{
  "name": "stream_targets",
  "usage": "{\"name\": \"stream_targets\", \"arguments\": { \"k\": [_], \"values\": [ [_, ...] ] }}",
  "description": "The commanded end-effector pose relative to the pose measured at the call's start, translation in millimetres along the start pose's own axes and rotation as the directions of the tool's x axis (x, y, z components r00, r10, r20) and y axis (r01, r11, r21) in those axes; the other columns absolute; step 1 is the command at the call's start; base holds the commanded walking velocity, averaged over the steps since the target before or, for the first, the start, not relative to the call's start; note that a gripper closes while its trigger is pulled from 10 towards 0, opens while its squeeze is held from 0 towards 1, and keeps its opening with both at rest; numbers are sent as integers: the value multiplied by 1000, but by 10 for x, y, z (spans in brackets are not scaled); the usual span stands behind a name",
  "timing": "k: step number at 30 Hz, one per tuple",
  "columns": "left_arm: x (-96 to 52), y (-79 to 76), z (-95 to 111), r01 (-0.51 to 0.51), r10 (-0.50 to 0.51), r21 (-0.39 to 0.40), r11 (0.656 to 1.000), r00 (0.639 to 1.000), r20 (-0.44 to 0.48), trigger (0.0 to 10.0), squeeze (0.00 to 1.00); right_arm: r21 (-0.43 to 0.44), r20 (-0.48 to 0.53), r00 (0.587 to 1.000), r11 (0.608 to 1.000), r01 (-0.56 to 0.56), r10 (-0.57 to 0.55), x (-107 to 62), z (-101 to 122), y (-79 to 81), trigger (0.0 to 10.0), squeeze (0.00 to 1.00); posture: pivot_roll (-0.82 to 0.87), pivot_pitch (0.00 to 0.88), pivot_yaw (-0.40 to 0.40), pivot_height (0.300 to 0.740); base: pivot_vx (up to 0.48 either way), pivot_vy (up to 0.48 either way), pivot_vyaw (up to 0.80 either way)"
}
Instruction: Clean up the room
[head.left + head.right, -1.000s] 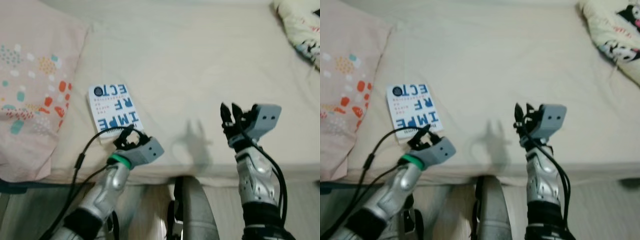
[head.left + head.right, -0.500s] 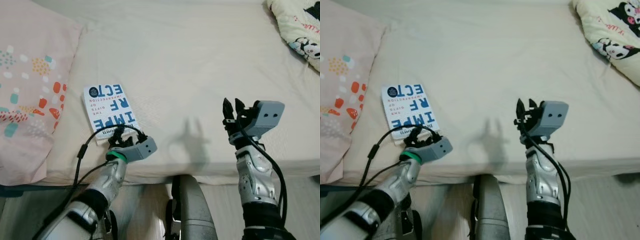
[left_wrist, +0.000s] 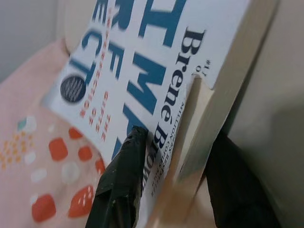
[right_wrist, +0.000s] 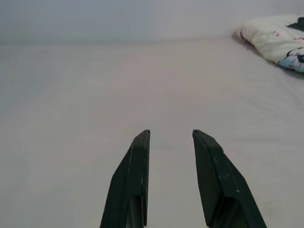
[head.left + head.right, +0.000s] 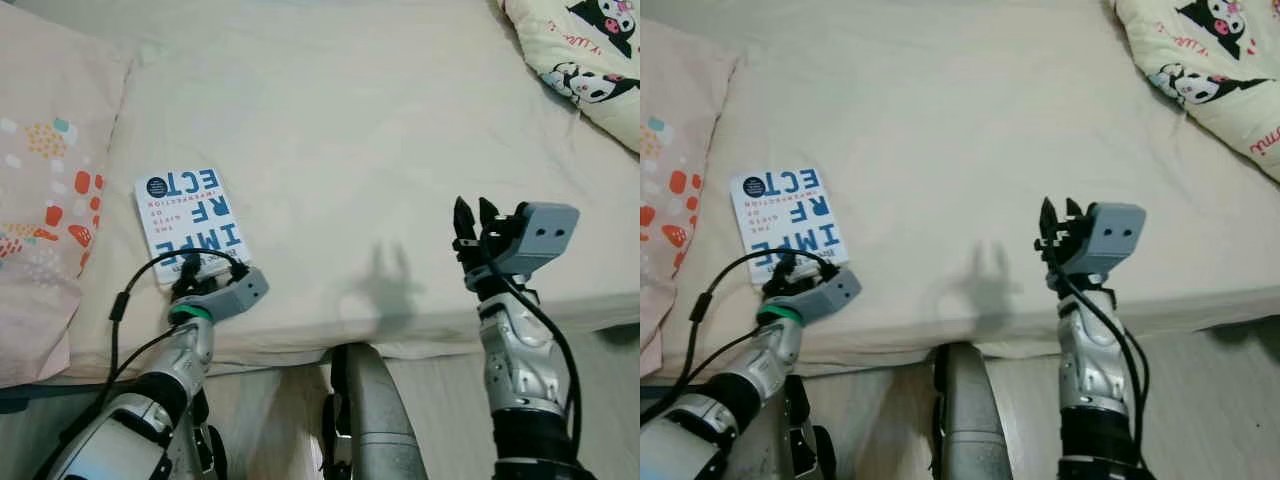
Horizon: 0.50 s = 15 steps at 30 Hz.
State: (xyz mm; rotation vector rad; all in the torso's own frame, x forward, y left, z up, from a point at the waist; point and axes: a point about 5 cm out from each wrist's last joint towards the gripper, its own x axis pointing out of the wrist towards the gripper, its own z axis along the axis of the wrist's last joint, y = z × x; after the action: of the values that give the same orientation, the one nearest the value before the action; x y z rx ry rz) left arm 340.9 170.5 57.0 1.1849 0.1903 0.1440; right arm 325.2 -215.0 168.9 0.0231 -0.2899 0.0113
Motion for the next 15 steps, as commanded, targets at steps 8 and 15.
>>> {"name": "stream_targets", "arguments": {
  "k": [8, 15],
  "values": [
    [-98, -82, -278, -2, 2, -4, 1000, 998, -68, 0, 0, -115, -564, 813, 962, -248, 142, -617, -978, -24, 10000, 0, -185, 252, -8, 600, 0, 0, 0],
    [-184, -96, -332, -35, 15, 152, 988, 991, 134, 0, 0, 68, -449, 801, 909, -411, 396, -629, -984, 486, 10000, 0, -156, 250, 3, 600, 0, 0, 0]
  ]
}}
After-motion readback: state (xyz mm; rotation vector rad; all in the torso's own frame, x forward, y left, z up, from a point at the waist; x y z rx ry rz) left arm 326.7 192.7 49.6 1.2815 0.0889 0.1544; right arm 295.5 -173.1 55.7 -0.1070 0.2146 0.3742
